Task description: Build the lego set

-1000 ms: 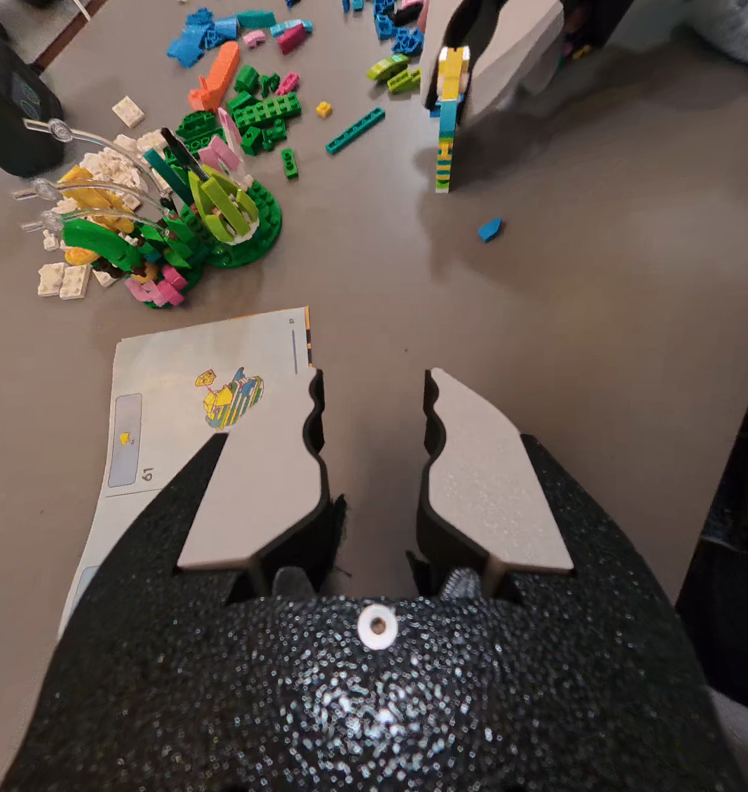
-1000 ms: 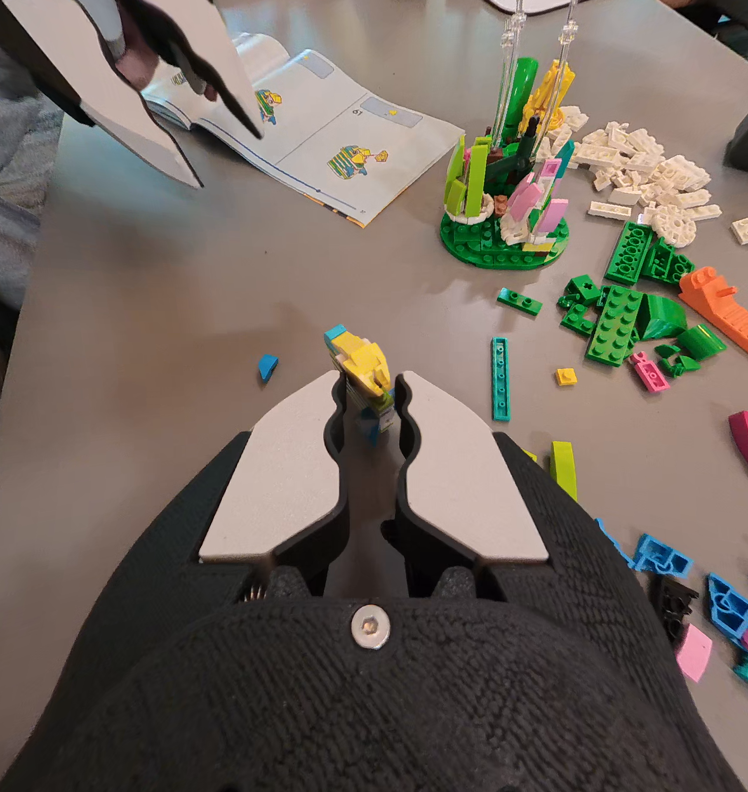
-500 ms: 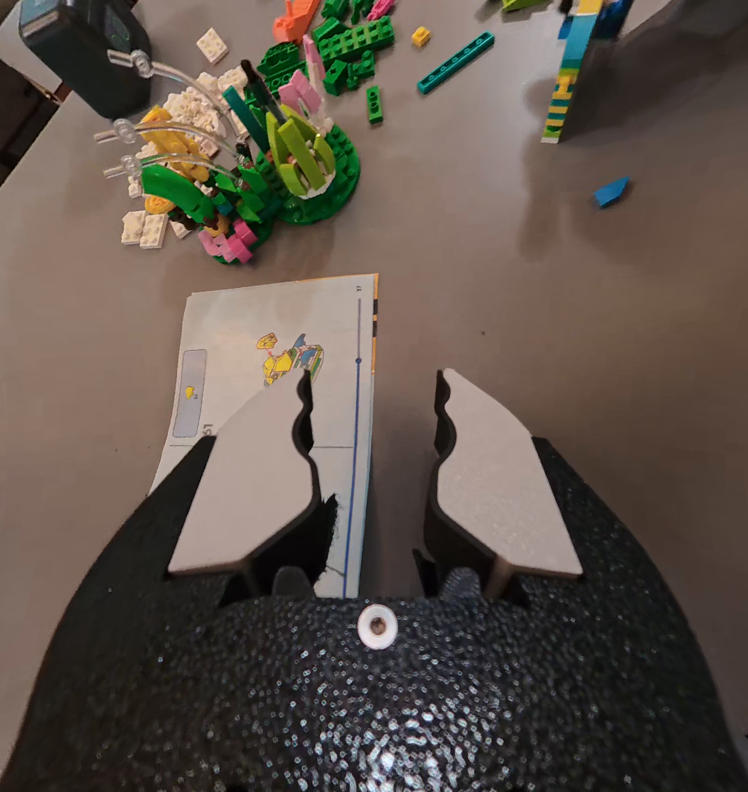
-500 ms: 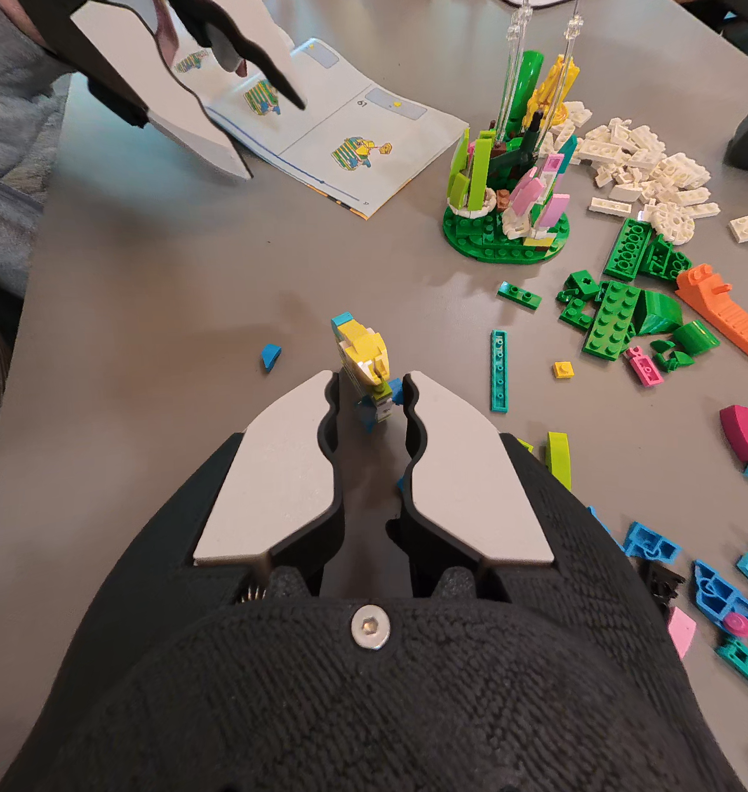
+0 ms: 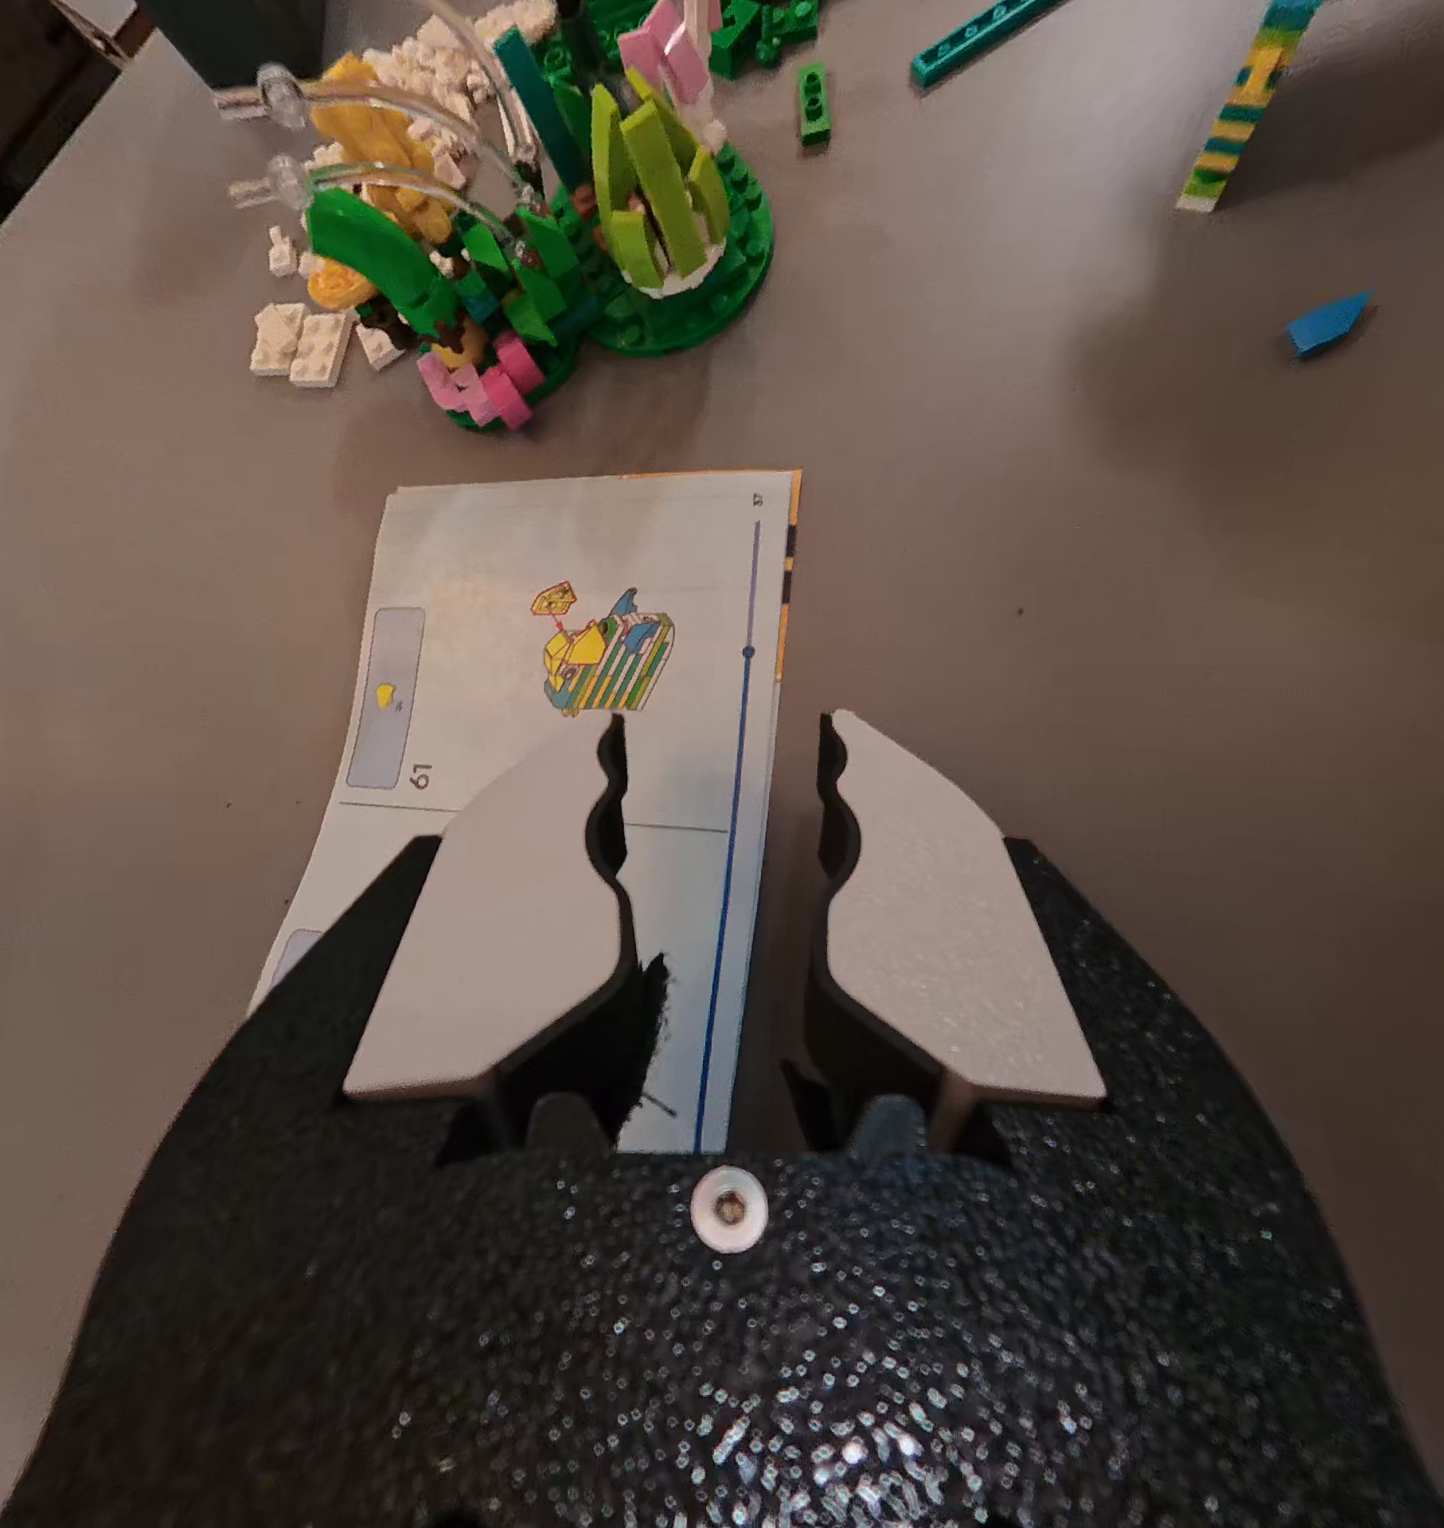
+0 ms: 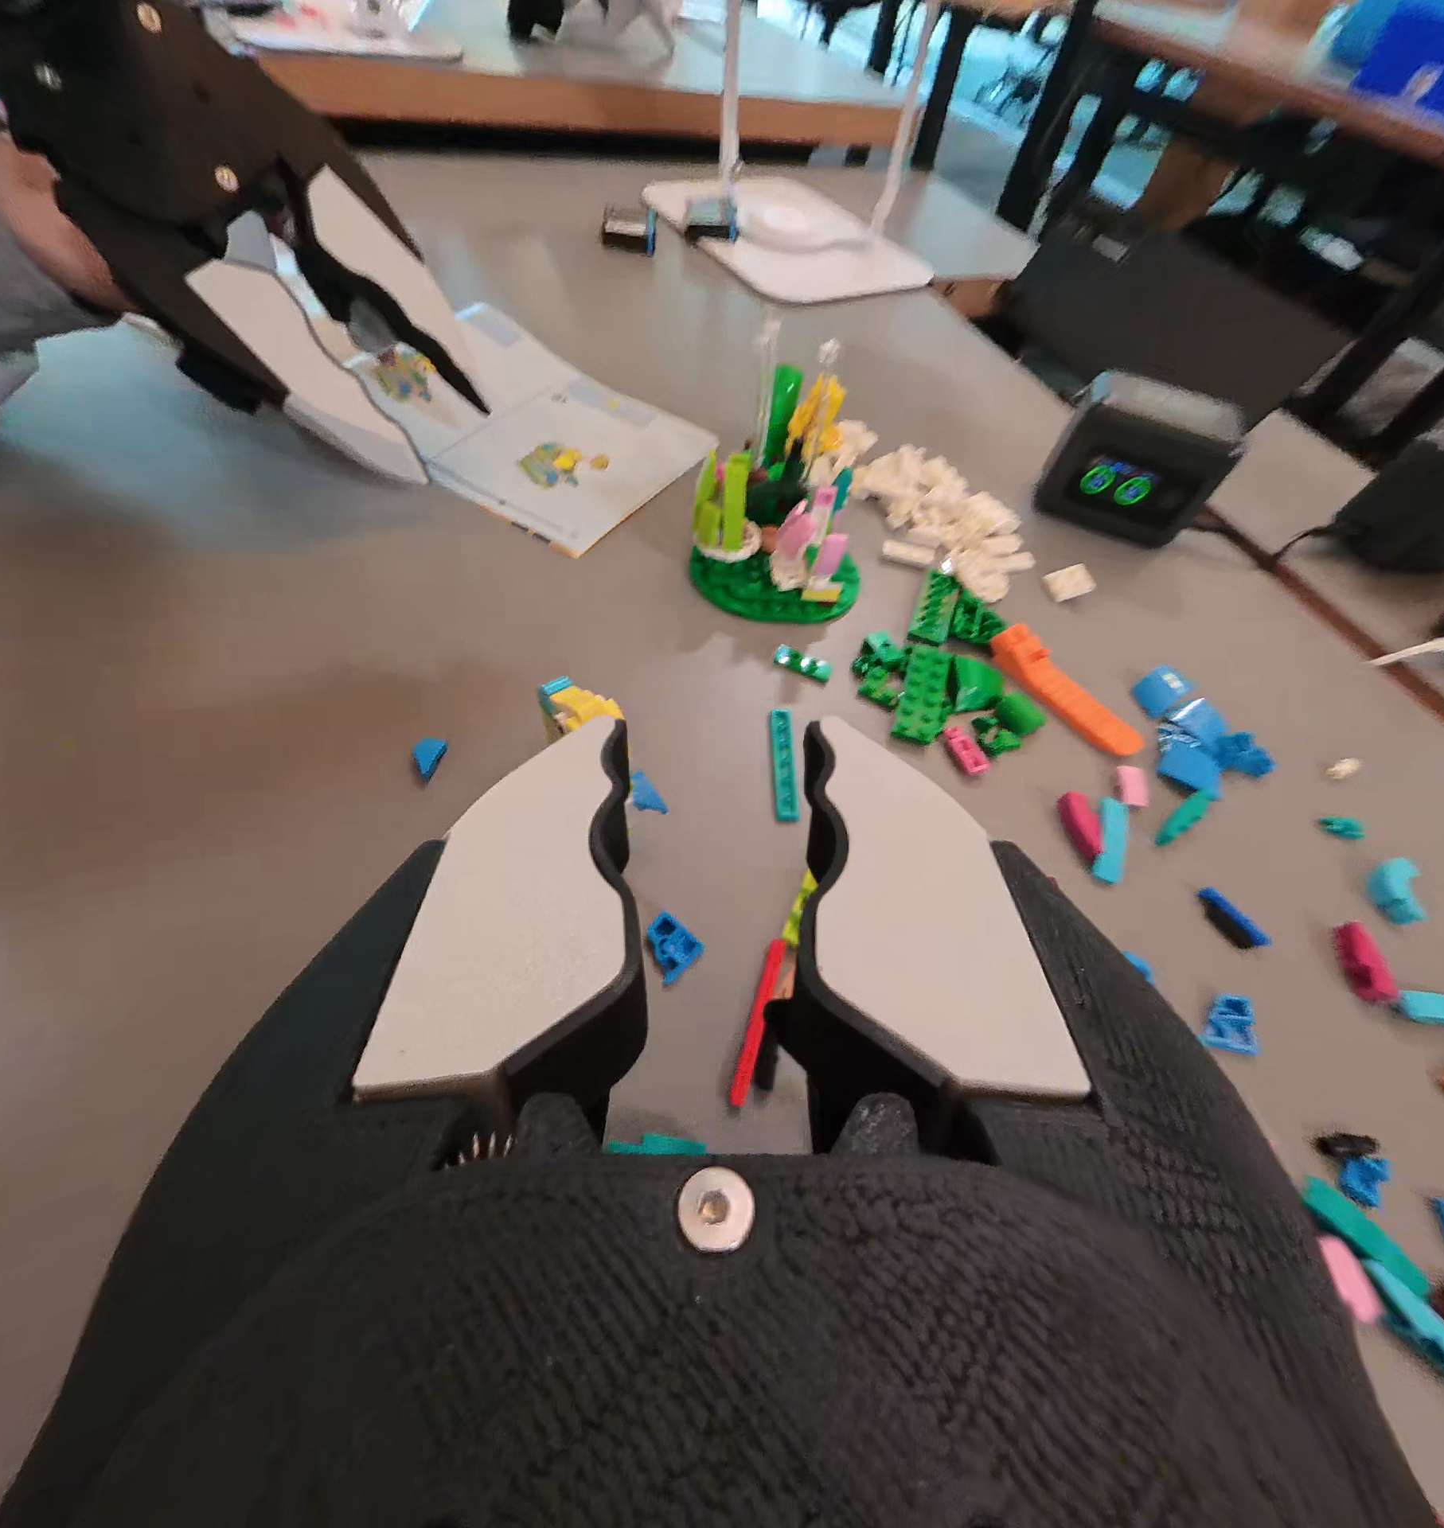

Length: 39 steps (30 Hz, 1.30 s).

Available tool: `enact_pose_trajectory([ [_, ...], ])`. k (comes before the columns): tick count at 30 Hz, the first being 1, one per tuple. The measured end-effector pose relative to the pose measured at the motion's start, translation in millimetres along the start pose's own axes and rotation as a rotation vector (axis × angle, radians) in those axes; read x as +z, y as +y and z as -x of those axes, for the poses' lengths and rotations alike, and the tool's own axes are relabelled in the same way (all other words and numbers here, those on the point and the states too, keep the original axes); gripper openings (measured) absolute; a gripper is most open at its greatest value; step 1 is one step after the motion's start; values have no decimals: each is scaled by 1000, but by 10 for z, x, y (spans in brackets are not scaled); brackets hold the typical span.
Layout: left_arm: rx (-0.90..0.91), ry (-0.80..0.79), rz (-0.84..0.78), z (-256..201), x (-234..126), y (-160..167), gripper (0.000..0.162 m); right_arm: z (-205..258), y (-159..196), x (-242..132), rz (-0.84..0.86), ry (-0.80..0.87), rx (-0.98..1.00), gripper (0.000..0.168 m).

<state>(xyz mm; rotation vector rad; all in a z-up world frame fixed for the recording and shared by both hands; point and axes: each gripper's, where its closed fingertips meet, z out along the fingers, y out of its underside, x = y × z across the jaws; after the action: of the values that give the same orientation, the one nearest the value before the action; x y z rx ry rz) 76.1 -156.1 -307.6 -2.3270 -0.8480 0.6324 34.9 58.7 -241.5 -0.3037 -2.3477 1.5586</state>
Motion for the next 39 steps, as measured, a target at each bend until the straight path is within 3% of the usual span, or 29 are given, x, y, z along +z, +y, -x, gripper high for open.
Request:
enact_pose_trajectory([
  [1,-4,5,10,2,7,26,44,-27,-47,-22,-30,24,-15,40],
  [11,-73,2,-56,132,-106,-27,45,-368,-391,-214,-268,305,-69,39],
  [23,-276,-145,-95,673,-247,22,45,-447,-512,-311,-353,409,-101,34],
  [26,-286,-139,-101,714,-248,-22,45,-311,-462,-234,-312,295,-93,33],
  [30,-281,-113,-124,628,-200,-98,45,185,-157,-49,-120,-104,12,34],
  [35,-277,-90,-106,536,-106,-73,45,384,272,133,130,-207,-7,35],
  [39,-252,-80,-102,510,-86,-76,46,379,312,131,155,-193,-40,34],
])
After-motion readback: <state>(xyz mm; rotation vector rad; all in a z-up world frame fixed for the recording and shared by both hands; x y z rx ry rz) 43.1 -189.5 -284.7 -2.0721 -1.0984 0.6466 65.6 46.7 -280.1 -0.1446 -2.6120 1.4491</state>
